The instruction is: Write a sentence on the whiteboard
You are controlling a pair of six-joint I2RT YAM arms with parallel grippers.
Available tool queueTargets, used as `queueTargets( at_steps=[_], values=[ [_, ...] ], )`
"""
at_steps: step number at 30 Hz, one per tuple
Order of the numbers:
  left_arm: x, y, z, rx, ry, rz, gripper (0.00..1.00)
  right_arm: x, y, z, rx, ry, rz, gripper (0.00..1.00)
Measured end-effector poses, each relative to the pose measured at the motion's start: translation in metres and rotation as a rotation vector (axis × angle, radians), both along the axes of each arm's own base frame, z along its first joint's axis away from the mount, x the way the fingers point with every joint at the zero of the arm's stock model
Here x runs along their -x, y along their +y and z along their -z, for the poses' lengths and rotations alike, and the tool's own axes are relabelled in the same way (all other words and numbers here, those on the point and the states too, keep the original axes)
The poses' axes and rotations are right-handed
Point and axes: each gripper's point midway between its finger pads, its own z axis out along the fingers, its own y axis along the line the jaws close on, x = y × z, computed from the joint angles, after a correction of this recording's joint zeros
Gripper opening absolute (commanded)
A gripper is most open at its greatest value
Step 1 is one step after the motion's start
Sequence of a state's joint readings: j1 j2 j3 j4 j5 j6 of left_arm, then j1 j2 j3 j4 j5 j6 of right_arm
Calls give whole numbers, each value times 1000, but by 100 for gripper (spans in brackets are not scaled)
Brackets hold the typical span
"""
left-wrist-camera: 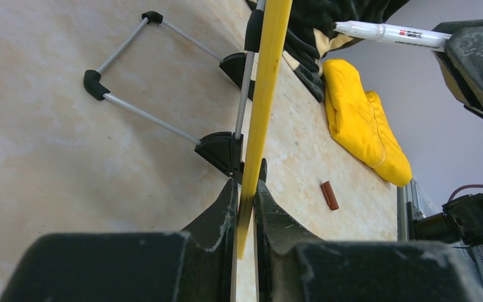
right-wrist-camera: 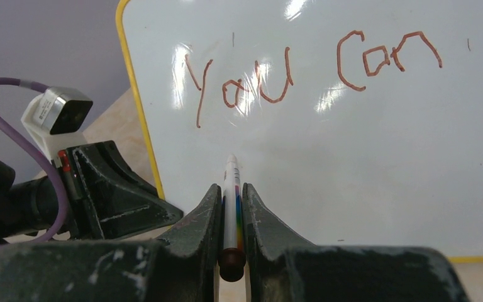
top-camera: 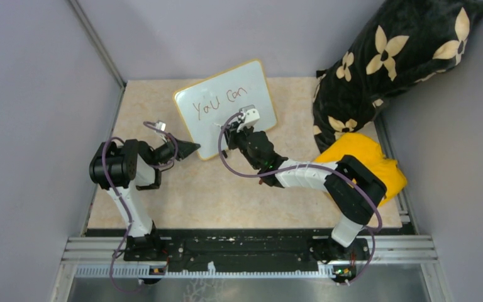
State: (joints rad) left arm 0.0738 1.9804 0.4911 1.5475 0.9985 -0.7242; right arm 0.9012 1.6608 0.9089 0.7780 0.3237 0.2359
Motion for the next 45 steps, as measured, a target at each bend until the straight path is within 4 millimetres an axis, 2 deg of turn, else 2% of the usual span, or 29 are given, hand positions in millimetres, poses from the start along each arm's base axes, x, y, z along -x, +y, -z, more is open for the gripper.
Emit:
queueTargets(
  at_steps=[13, 24, 45],
  values=[
    [0, 0, 0, 0, 0, 0, 0, -9, 7, 12, 23, 18, 13, 0],
    [0, 0, 0, 0, 0, 0, 0, -22, 2, 25, 36, 42, 41, 0],
    [0, 0, 1, 0, 2, -1, 0, -22, 1, 34, 34, 71, 44, 0]
  ],
)
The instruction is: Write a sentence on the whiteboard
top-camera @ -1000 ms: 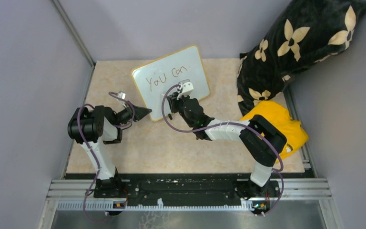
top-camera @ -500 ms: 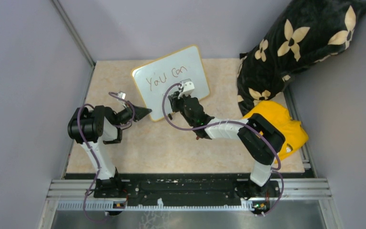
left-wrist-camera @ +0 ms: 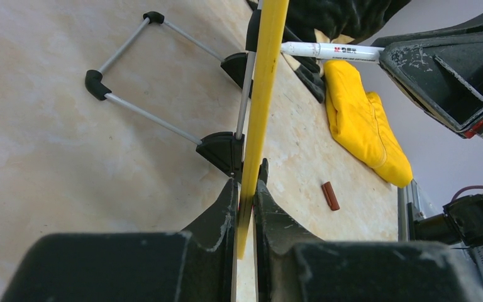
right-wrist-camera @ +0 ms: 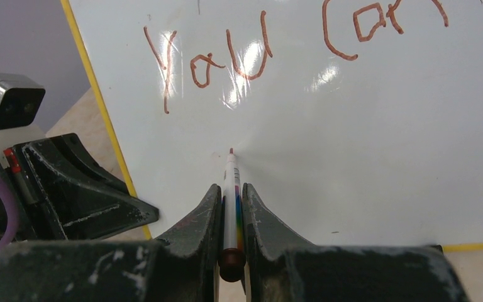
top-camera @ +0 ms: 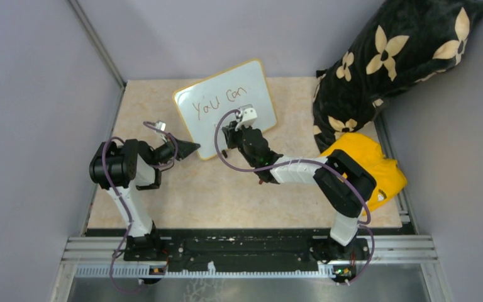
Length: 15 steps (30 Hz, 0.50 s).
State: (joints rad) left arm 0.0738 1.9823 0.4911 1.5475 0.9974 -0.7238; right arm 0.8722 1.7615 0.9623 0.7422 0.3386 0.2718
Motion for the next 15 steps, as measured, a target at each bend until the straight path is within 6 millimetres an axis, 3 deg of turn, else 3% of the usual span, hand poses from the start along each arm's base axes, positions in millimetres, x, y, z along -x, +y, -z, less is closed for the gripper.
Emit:
queueTargets(
  at_steps=[15],
  values=[
    [-1, 1, 0, -2, -3, -8, 0, 15, -13, 32, 13, 57, -2, 0]
  ],
)
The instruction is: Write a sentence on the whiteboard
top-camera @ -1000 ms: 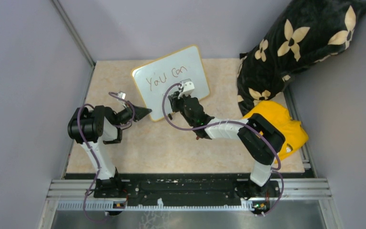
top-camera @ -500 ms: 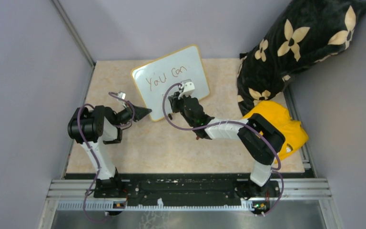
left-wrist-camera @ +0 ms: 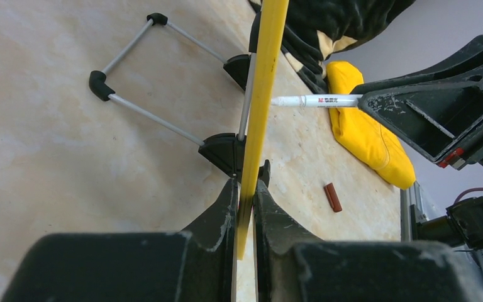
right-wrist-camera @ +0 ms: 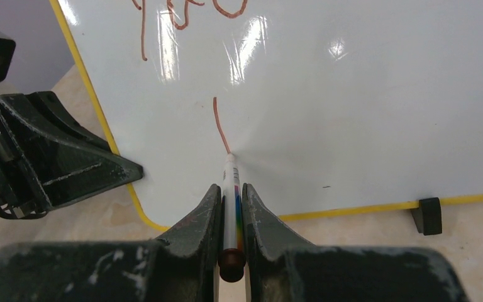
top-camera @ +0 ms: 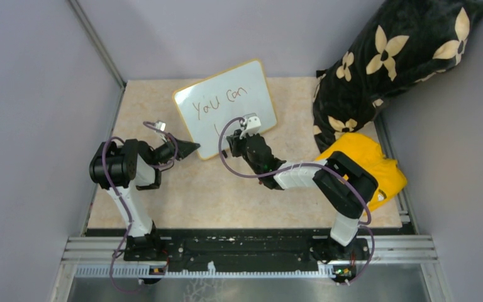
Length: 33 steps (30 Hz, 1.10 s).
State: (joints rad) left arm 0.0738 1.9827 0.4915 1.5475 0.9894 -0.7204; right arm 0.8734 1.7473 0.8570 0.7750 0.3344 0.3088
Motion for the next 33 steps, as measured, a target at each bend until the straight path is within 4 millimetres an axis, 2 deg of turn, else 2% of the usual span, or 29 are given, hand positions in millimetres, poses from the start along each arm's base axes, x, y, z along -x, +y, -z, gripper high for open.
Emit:
queueTargets(
  at_steps=[9, 28, 33],
  values=[
    [0, 0, 1, 0, 1, -2, 0, 2, -1, 4, -1, 10, 1, 0],
    [-1, 0, 0, 0, -2, 0, 0, -2, 8, -8, 6, 7, -16, 0],
    [-1, 0, 0, 0, -2, 2, 0, -1, 17, -12, -1, 5, -53, 0]
  ],
)
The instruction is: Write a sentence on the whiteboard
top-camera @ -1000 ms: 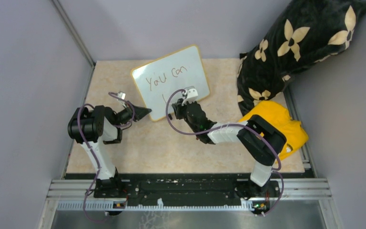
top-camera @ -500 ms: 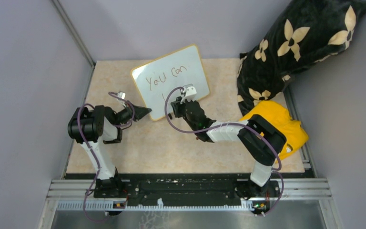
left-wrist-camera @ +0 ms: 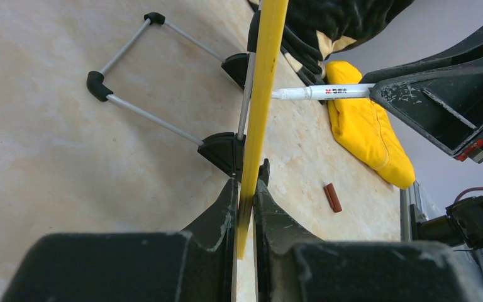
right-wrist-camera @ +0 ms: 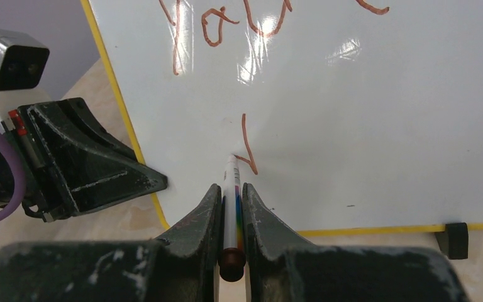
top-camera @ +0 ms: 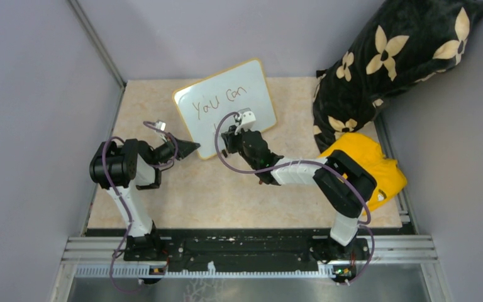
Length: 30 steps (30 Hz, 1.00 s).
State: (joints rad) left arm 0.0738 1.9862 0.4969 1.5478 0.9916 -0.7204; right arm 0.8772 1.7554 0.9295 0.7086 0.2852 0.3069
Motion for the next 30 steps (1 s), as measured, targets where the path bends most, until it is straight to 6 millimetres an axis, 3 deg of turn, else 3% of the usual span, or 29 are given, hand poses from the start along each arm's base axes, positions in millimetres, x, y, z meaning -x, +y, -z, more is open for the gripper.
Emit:
queueTargets(
  at_steps=[11, 30],
  values=[
    [0, 0, 0, 0, 2, 0, 0, 7, 9, 5, 13, 19, -58, 0],
    [0, 0, 1, 0, 2, -1, 0, 9, 2, 15, 52, 26, -42, 0]
  ],
)
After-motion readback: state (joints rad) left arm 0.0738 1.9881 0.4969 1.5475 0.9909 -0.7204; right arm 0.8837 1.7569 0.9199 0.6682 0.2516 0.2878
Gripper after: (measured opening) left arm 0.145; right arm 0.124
